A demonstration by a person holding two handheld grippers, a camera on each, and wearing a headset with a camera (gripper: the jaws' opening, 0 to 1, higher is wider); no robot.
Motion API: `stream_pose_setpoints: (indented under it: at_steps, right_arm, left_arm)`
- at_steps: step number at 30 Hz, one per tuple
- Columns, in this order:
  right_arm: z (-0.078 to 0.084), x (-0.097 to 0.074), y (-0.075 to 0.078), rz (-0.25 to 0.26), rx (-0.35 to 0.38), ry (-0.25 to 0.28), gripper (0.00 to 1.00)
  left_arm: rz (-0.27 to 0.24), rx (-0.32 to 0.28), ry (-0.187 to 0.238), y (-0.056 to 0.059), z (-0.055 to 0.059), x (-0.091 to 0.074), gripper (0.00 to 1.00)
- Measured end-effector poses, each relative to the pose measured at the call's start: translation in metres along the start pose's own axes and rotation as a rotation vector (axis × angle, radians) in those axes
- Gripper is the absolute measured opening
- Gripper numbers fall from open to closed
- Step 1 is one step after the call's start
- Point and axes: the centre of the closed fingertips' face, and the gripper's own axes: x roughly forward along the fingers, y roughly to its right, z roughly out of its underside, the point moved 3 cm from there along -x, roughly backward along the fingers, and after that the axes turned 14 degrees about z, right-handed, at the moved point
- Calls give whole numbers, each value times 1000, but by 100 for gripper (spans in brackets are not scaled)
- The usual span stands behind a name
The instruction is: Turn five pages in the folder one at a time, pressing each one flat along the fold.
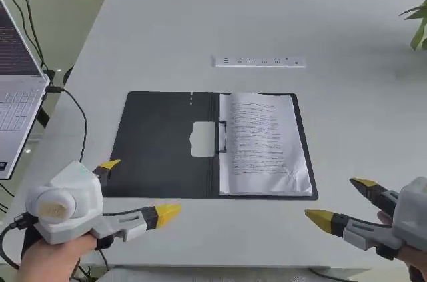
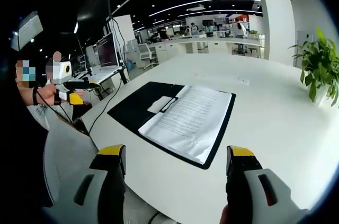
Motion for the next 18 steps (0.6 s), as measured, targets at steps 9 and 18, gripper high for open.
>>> stream_pose_setpoints:
  at_steps: [9,18]
  right_arm:
    - [2,0,-3,-1,4,-3,77]
    - [2,0,-4,-7,-1,-7,77]
  left_arm:
    - [-1,-1,-5,-2,2,-2,94]
    - [0,-6,-4,-3,5,-2,94]
